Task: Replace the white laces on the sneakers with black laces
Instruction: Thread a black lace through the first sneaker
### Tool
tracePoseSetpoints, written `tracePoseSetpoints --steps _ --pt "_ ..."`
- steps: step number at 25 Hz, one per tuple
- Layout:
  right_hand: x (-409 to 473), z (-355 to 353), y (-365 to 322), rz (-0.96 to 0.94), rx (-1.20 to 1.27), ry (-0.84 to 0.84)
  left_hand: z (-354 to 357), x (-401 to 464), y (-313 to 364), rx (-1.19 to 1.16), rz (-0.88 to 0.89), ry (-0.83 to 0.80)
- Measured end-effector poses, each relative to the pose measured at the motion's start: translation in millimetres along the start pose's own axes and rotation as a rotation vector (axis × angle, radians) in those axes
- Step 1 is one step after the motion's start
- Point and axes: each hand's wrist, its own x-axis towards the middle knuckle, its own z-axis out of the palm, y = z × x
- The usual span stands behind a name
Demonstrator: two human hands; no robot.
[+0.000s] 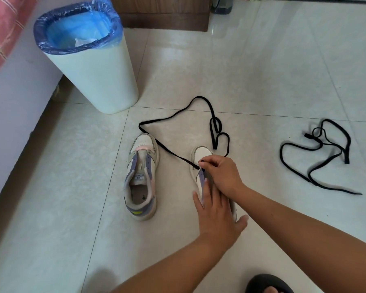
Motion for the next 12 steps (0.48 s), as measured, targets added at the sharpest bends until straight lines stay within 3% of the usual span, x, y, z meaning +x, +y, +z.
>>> tracePoseSetpoints --steps 5,9,12 --pt "-13.5 -8.2 9.4 -0.344 -0.414 -0.002 -14.4 19.7 4.0 -0.036 -0.079 -0.142" --pt "-20.4 -13.5 7.8 -0.49 -0.399 0.13 -20.6 38.3 1.6 0.061 0.027 -0.231" --pt "-34.0 -16.1 -5.1 -0.56 -0.338 0.206 -26.9 49.9 -4.9 0.122 0.054 -0.208"
